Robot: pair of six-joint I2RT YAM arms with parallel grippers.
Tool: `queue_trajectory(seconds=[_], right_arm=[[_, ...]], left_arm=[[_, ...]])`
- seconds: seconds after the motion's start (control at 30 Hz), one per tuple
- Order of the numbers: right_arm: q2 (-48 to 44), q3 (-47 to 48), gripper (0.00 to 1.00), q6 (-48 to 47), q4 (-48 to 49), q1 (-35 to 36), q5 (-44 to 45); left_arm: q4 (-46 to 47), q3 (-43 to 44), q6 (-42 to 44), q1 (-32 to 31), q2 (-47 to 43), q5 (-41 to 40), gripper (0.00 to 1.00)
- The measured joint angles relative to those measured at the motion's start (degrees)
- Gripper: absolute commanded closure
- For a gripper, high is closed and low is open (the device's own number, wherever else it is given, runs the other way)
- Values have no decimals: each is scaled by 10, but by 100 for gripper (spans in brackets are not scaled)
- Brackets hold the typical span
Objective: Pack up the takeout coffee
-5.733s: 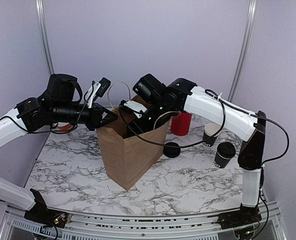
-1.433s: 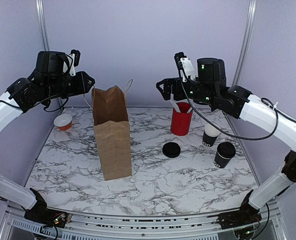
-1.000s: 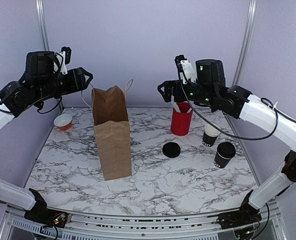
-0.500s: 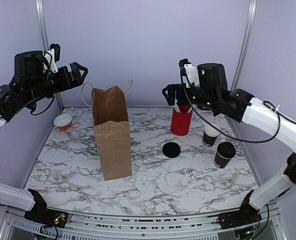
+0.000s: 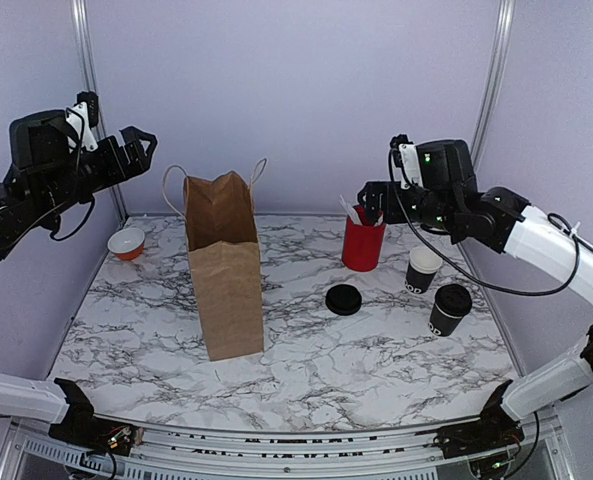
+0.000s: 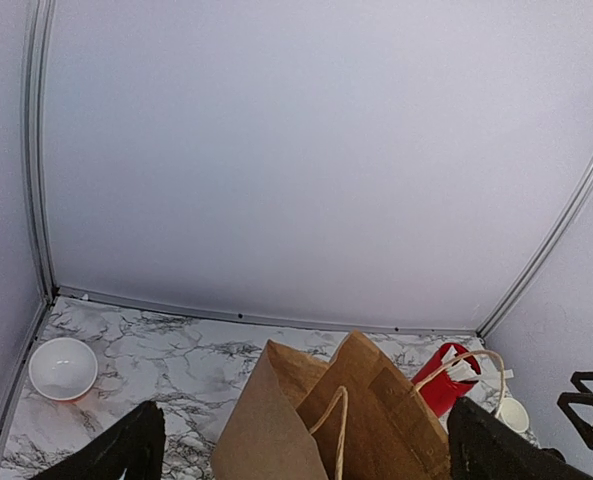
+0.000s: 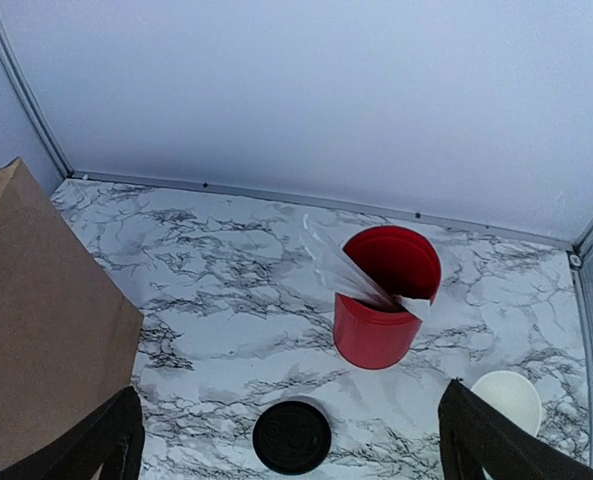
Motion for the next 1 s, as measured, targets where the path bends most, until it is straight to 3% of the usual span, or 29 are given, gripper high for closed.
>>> queue_trajectory(seconds=[0.33, 0.67, 1.0], right_arm=[[-53, -54, 0, 50, -74, -60, 6], [-122, -133, 0, 93, -151, -169, -9], [-143, -160, 1, 117, -221, -253, -30]], left_arm=[[12, -11, 0, 0, -8, -12, 1], [14, -23, -2, 4, -8, -12, 1], [12, -44, -17, 56, -8, 6, 1]])
